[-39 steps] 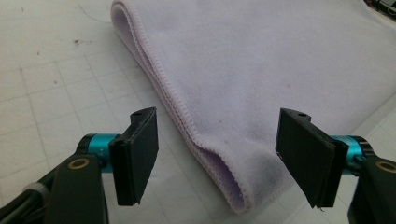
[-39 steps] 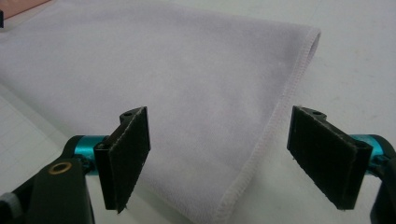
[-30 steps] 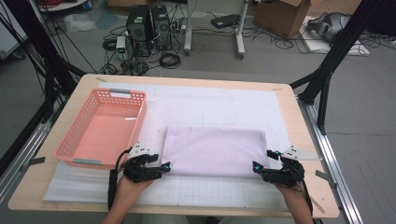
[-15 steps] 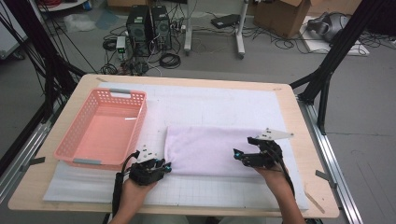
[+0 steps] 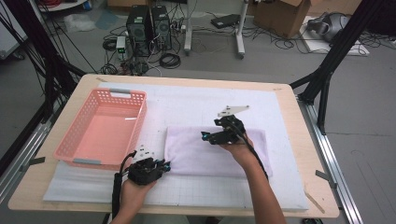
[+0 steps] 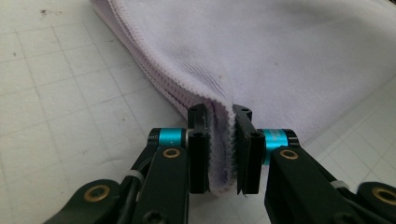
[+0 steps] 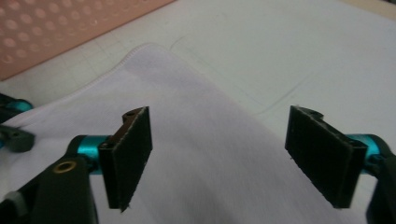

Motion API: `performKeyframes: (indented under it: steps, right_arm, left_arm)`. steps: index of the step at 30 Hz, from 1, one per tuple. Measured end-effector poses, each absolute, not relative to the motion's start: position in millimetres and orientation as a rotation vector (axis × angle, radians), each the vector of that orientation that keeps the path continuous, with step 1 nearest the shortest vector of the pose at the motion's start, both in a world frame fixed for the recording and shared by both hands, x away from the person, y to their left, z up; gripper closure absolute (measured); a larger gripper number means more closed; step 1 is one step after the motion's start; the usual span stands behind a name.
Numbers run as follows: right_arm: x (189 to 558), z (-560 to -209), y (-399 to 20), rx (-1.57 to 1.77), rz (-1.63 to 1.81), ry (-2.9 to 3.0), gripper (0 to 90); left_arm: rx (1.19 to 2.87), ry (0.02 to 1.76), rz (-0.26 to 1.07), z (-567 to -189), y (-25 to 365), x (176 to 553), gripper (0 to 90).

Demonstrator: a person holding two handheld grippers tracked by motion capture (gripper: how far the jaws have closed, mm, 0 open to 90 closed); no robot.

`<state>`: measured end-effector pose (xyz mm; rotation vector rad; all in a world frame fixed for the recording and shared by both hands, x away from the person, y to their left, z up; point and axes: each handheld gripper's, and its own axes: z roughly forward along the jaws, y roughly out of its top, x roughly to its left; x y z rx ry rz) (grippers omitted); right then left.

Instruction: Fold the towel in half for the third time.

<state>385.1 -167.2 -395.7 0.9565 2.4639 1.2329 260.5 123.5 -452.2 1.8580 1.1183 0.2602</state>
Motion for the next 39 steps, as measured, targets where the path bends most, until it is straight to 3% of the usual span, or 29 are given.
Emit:
performKeyframes:
  steps: [5,13,15,21,24,29,39]
  right_arm:
    - [407.7,-408.4,-128.9,0.904,1.159,2.548,26.7]
    - [425.8,-417.7,-74.3,0.799,1.074,2.664,38.2]
    - [427.2,-420.3,-66.4,0.771,1.086,2.683,45.4]
    - [432.3,-432.8,-55.3,0.808,1.050,2.720,49.5]
    - [433.9,-432.9,-56.1,0.783,1.044,2.727,57.3]
    - [433.0,-432.0,-54.6,0.760,1.046,2.738,80.8]
    - [428.1,-413.5,-56.0,0.796,1.260,2.647,82.9]
  left_arm:
    - [1.844,1.134,0.231,-453.6,125.1,261.8,77.8]
    - [1.831,1.147,0.202,-453.8,128.9,261.6,77.7]
    - [1.832,1.146,0.200,-453.7,129.0,261.3,77.8]
    - [1.851,1.138,0.216,-453.9,128.9,260.8,77.7]
    - [1.854,1.141,0.208,-453.8,130.1,261.2,77.9]
    - [1.854,1.147,0.207,-453.1,131.0,261.6,79.2]
    - [1.768,1.096,0.277,-427.4,143.6,252.4,81.2]
